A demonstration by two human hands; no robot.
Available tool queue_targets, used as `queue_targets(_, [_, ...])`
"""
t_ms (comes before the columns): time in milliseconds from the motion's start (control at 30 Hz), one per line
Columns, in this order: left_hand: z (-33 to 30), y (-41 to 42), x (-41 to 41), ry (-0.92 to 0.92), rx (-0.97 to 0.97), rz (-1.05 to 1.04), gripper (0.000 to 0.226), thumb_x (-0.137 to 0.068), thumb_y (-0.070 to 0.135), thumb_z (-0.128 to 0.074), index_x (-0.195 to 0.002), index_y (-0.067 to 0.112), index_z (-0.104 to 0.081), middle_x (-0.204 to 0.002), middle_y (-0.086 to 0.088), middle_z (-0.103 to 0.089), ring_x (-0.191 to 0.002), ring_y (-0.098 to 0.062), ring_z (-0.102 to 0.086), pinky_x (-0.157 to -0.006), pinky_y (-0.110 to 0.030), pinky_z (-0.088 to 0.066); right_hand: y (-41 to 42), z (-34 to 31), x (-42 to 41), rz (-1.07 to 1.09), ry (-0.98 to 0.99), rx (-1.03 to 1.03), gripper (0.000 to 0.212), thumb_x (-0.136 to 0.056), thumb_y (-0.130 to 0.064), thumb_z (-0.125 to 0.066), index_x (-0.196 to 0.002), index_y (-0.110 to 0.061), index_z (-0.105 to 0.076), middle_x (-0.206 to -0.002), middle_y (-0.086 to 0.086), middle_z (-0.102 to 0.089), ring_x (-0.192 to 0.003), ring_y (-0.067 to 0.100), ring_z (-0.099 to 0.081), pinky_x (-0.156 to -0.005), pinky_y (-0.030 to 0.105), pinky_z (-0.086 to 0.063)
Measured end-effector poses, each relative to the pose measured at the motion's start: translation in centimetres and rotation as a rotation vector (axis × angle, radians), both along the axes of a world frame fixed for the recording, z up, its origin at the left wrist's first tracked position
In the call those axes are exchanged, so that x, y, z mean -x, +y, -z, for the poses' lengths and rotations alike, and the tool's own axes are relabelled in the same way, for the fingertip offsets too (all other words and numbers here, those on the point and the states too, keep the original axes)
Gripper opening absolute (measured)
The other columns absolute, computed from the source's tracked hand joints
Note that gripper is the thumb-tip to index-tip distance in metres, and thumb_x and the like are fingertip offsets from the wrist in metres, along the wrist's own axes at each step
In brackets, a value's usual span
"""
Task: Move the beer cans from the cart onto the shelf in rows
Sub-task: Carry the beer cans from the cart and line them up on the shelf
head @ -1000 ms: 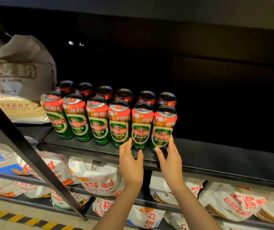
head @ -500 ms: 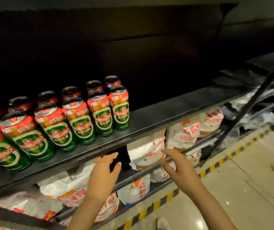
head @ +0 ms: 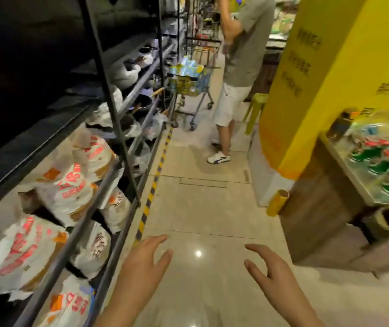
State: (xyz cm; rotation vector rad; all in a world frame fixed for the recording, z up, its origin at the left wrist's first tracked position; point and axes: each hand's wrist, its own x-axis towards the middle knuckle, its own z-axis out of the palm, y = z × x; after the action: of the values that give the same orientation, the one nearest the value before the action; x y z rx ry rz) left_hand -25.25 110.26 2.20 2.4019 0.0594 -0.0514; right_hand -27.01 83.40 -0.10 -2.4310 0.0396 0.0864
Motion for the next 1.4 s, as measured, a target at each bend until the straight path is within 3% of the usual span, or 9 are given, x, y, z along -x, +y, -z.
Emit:
queue_targets(300, [-0.6,-32.7,1.3,-0.014,0.154,0.599,0.037,-0.092,0.038,-0.053,-0.129,0.035,-0.05,-0.124,0.023,-0.05,-0.117,0.002,-0.047,-0.1,-0.017,-0.035,-25.3,-2.1,13.4,0.554,0.02,-0.002,0.031,-0.091,-0.037,-0.057,-0.122,-0.036,-0.052,-0.121,-0.024,-0.05,-0.067,-0.013,-0.036,-0.075,0.016,-0.035])
queue_targets(400, [-0.5,-40.5,2.4,0.039,0.181,0.741,0.036,-0.09,0.036,-0.056,-0.126,0.035,-0.052,-0.116,0.025,-0.05,-0.108,0.004,-0.048,-0.087,-0.011,-0.035,-31.0,-2.5,17.1,0.687,0.025,-0.064,0.029,-0.088,-0.041,-0.06,-0.116,-0.042,-0.052,-0.12,-0.028,-0.05,-0.085,-0.004,-0.051,-0.081,0.018,-0.039])
queue_targets(533, [0.2,-47.8,2.1,0.083,0.157,0.844,0.031,-0.09,0.036,-0.057,-0.12,0.041,-0.052,-0.108,0.032,-0.048,-0.104,0.008,-0.048,-0.075,0.0,-0.031,-36.8,-2.1,18.8,0.773,0.033,-0.116,0.027,-0.087,-0.04,-0.061,-0.112,-0.043,-0.053,-0.12,-0.029,-0.051,-0.106,-0.004,-0.051,-0.085,0.01,-0.038])
queue_targets(700, [1.7,-54.4,-1.6,0.131,0.156,0.825,0.033,-0.088,0.033,-0.061,-0.12,0.037,-0.055,-0.108,0.032,-0.051,-0.098,0.017,-0.048,-0.077,-0.001,-0.034,-44.2,-0.3,15.4,0.759,0.074,-0.116,0.031,-0.09,-0.035,-0.059,-0.121,-0.034,-0.054,-0.123,-0.022,-0.049,-0.12,0.0,-0.045,-0.096,0.013,-0.03])
queue_targets(867, [2.1,-62.5,-8.9,0.131,0.123,0.782,0.033,-0.088,0.032,-0.06,-0.121,0.035,-0.054,-0.118,0.014,-0.056,-0.108,-0.002,-0.051,-0.09,-0.021,-0.039,-52.7,0.0,7.8,0.715,0.016,-0.128,0.031,-0.091,-0.031,-0.06,-0.122,-0.031,-0.056,-0.126,-0.019,-0.051,-0.121,0.0,-0.045,-0.099,0.012,-0.029])
queue_targets(1000, [1.4,-70.4,-14.9,0.093,0.151,0.785,0.034,-0.088,0.026,-0.062,-0.121,0.027,-0.058,-0.113,0.011,-0.061,-0.106,-0.005,-0.054,-0.084,-0.022,-0.04,-59.8,-0.7,2.2,0.646,-0.009,-0.088,0.031,-0.092,-0.035,-0.057,-0.123,-0.034,-0.055,-0.128,-0.021,-0.051,-0.121,-0.003,-0.044,-0.106,0.02,-0.033])
queue_targets(1100, [0.6,-76.7,-17.5,0.082,0.177,0.805,0.032,-0.087,0.023,-0.063,-0.119,0.025,-0.059,-0.112,0.012,-0.061,-0.11,-0.008,-0.055,-0.088,-0.025,-0.044,-65.2,-1.1,-0.5,0.659,-0.043,-0.051,0.033,-0.092,-0.04,-0.054,-0.124,-0.036,-0.055,-0.128,-0.023,-0.051,-0.12,-0.005,-0.044,-0.103,0.013,-0.032])
queue_targets(1267, [0.7,-85.2,-19.4,0.07,0.137,0.937,0.037,-0.089,0.031,-0.06,-0.125,0.028,-0.055,-0.116,0.019,-0.054,-0.11,0.0,-0.051,-0.091,-0.018,-0.04,-72.5,-0.1,-2.8,0.727,-0.001,-0.119,0.026,-0.092,-0.034,-0.057,-0.118,-0.037,-0.055,-0.119,-0.025,-0.054,-0.111,-0.006,-0.049,-0.084,-0.003,-0.029])
queue_targets(1400, [1.6,-89.2,-20.7,0.12,0.173,0.909,0.033,-0.088,0.035,-0.06,-0.12,0.033,-0.055,-0.107,0.031,-0.049,-0.103,0.009,-0.049,-0.084,-0.007,-0.035,-78.3,1.6,-4.8,0.758,0.076,-0.176,0.029,-0.091,-0.032,-0.06,-0.12,-0.032,-0.055,-0.116,-0.021,-0.055,-0.112,0.0,-0.05,-0.087,0.011,-0.033])
